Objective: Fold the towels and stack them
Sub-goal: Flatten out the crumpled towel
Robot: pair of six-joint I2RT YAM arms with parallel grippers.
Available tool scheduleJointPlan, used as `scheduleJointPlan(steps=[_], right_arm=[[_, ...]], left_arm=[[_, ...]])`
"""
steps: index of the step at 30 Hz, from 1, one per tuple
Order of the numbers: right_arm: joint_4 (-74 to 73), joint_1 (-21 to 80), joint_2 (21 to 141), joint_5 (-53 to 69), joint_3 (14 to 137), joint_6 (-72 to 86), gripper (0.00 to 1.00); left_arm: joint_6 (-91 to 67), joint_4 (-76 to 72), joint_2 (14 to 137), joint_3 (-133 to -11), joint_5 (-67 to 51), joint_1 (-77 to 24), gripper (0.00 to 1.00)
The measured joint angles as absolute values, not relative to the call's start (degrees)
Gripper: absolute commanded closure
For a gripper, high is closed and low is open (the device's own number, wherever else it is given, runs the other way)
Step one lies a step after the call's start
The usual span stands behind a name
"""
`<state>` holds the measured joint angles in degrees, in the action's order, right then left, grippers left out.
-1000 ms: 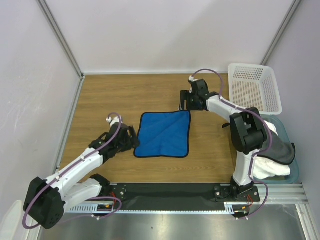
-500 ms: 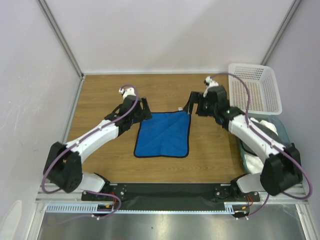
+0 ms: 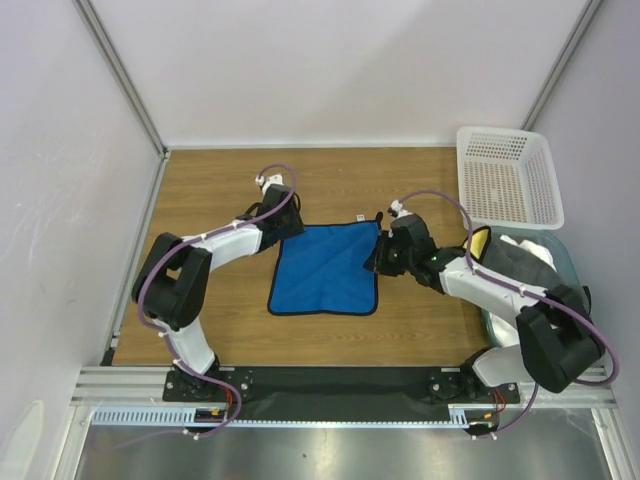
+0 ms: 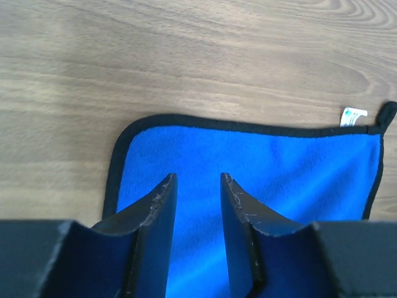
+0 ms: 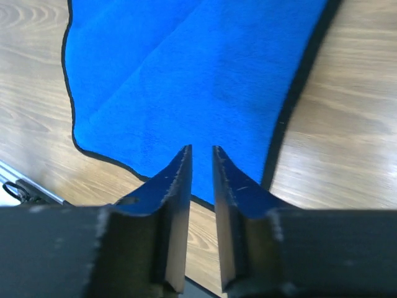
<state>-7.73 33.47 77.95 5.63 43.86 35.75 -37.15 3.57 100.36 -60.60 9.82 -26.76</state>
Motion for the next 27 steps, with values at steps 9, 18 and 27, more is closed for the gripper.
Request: scheduleJointPlan(steps=[9,18,27], right_arm=[[-5.80,36.16,85.32,5.65,43.88,37.52,0.84],[-6.96,36.88,85.78,5.10,43.86,38.02,0.84],[-9.39,38.13,85.78,4.21,42.09,39.05,0.85]], left_arm=[[-38.52,-0.54,105.84,-62.02,7.62,-24.86,0.62],[-39.22,-1.17,110.19,-64.16,6.70,-21.82,0.62],[-39.55,-1.67,112.53,-66.67,5.26,-21.04,0.63]])
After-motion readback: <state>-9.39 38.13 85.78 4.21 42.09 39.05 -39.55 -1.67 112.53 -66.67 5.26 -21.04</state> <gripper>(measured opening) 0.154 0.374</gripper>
